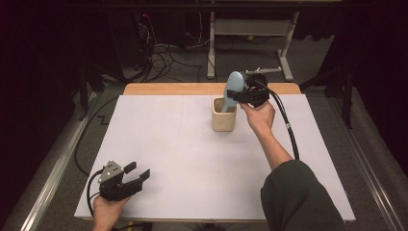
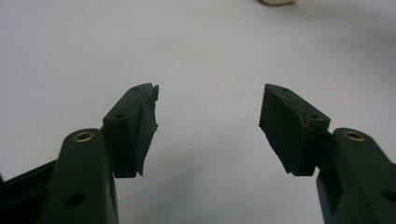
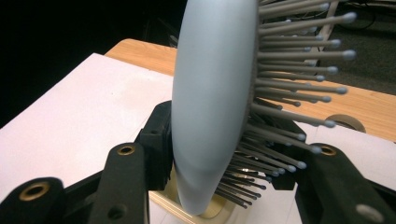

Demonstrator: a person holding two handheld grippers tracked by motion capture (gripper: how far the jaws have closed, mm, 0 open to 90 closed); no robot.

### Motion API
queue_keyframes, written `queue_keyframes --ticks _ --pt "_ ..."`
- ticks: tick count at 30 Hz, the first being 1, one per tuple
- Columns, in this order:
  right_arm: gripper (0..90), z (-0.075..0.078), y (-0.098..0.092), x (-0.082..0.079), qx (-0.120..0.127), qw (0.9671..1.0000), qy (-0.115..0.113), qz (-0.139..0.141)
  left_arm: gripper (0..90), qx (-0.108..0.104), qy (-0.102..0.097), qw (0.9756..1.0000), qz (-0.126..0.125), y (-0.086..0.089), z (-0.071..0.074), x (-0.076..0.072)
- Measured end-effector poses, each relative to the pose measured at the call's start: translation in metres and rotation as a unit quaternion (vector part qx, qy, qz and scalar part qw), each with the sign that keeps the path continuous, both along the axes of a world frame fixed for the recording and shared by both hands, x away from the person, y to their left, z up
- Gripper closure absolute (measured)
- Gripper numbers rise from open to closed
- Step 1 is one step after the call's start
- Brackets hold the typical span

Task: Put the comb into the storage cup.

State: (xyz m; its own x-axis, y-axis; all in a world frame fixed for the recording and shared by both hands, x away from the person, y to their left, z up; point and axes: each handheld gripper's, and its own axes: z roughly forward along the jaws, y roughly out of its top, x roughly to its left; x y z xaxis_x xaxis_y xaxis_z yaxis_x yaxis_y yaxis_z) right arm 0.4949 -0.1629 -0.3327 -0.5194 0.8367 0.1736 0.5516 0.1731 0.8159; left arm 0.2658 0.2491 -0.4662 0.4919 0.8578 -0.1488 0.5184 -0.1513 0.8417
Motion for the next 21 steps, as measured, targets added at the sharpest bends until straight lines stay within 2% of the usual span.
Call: queue_keyframes --ticks 11,21 --pt "51.3 -0.0073 0.0068 0.0013 -0.017 0.9998 0.006 0.005 37.0 0.001 0.0 1.0 -0.001 0.0008 0.0005 -0.0006" --pt "48.7 -0.0077 0.0043 0.002 -0.017 0.9998 0.007 -0.002 37.0 0.001 0.0 1.0 -0.001 0.0006 0.0004 -0.0005"
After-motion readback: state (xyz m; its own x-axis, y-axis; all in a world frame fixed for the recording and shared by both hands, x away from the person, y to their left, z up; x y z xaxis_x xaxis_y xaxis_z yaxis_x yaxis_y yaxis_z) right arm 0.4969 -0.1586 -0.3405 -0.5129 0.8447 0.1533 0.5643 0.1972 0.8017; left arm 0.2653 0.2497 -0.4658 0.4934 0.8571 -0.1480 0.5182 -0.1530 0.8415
